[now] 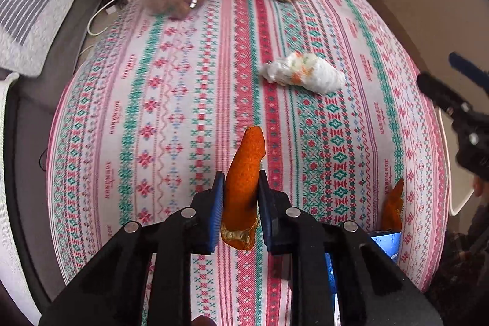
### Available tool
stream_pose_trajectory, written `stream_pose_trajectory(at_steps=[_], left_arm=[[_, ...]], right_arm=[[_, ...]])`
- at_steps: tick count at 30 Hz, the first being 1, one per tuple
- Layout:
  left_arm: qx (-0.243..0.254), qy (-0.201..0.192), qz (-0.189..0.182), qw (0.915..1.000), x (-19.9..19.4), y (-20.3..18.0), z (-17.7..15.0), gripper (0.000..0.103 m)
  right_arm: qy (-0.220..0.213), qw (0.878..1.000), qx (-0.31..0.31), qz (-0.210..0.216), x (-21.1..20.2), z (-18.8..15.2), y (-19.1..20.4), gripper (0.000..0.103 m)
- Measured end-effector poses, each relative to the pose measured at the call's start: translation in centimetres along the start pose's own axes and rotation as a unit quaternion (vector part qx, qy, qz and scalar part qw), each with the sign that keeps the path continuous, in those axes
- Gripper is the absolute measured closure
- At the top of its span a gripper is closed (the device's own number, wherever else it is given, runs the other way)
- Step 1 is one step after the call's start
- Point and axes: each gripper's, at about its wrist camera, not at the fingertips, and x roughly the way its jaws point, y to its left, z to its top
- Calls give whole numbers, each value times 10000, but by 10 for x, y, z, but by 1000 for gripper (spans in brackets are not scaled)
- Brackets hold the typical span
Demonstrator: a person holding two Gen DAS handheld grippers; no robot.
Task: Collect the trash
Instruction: 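Grasp the white crumpled wrapper with the right gripper while the left holds the orange wrapper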
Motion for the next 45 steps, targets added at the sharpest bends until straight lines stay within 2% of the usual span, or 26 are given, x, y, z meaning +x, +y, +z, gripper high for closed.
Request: stream_pose_trajectory(at_steps=[3,7,9,11,14,17,19,23,31,37,45], left_arm=[[-348,-240,98,9991,-23,21,-4,81],[-677,-481,-93,9965,-43,18,1,81],[-727,-524,-143,9959,-51,16,-2,81],[-702,-523,-164,9960,-54,12,-3,81],[-672,-551,-147,9961,-58,9,-4,81],[-772,-542,-165,9954,-57,16,-6,81],[-827,-508,-143,9952,-54,20,-6,81],[-936,-485,-69,9944,-51,24,-6,81],[-1037,-705,80,9921,-61,26,-10,81],[-994,-849,106,9914,-67,19,-17,81],[-839,-1132,46,9900,-74,5,-23,81]], right_arm=[[113,9987,-462,195,17,4,28,7],[410,9923,-1131,291,54,13,67,10],[605,9891,-1306,309,72,17,80,18],[805,9866,-1384,313,88,21,88,31],[964,9857,-1336,341,103,25,91,41],[1053,9864,-1141,532,107,28,89,58],[1082,9872,-1061,505,105,29,88,65],[972,9907,-840,441,89,29,81,66],[414,9987,-114,261,30,28,56,66],[142,9994,219,212,-10,19,35,66],[-138,9981,586,152,-40,-8,5,66]])
